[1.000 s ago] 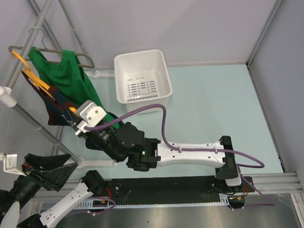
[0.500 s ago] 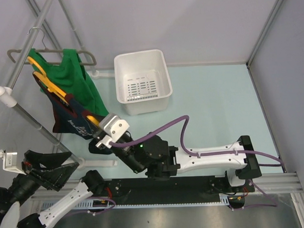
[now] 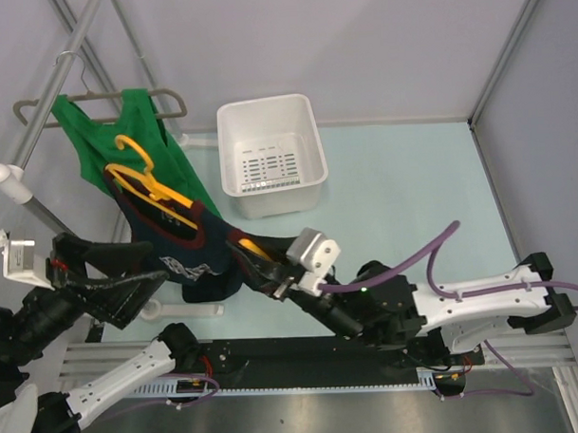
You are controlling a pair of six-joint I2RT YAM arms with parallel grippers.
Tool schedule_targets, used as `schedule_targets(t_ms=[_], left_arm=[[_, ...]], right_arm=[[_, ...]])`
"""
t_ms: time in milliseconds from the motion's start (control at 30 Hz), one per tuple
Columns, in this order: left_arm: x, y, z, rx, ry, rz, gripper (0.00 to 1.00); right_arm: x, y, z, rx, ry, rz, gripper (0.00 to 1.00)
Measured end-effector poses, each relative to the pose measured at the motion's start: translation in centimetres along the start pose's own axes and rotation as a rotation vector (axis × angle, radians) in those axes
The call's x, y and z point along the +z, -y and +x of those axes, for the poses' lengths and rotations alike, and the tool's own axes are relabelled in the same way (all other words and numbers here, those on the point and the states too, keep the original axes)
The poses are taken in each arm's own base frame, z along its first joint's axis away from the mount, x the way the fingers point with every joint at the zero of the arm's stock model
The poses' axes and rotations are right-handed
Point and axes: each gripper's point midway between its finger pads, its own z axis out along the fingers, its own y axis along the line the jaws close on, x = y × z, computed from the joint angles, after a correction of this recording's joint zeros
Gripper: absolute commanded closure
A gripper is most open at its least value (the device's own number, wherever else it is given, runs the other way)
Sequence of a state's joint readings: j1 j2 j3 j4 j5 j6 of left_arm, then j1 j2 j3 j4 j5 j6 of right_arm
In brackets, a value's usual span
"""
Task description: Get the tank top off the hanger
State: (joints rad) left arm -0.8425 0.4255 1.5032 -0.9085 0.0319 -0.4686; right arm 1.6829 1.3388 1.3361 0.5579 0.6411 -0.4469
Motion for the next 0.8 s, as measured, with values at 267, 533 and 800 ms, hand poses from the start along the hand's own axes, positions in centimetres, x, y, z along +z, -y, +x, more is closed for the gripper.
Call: schedule_targets(t_ms=[267,533,800], left_arm=[[3.2,1.8,-6.8,0.087,0.127,-0.008,0.04],[7.5,1.6,-8.2,0.166,0.119,-0.036,0.07],[13.0,-0.8,-3.6,0.211,-0.042,-0.086,0.21]], right_arm=[[-4.6,3.0,-1.1,0.065,0.019,-0.044,1.0],[-6.4,3.5,-0.5,0.092,-0.017,-0.083,1.0],[-6.7,3.0,0.8,0.095,-0.062,-0.096,1.0]])
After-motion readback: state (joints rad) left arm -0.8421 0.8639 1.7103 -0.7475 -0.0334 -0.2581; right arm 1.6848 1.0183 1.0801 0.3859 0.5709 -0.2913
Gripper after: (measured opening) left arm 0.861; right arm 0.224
